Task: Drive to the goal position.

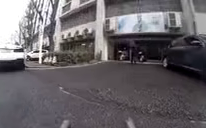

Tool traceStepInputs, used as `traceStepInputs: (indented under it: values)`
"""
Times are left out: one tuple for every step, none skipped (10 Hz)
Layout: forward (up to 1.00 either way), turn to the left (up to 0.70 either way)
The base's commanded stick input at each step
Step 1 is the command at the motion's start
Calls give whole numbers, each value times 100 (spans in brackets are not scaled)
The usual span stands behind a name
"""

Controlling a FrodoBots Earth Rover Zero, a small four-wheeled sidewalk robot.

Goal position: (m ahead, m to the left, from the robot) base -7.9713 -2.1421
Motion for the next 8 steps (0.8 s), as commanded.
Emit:
traceStepInputs:
  values:
    - [70, 0]
    - [70, 0]
    - [70, 0]
    - [70, 0]
    - [70, 0]
    - [70, 0]
    - [70, 0]
    - [70, 0]
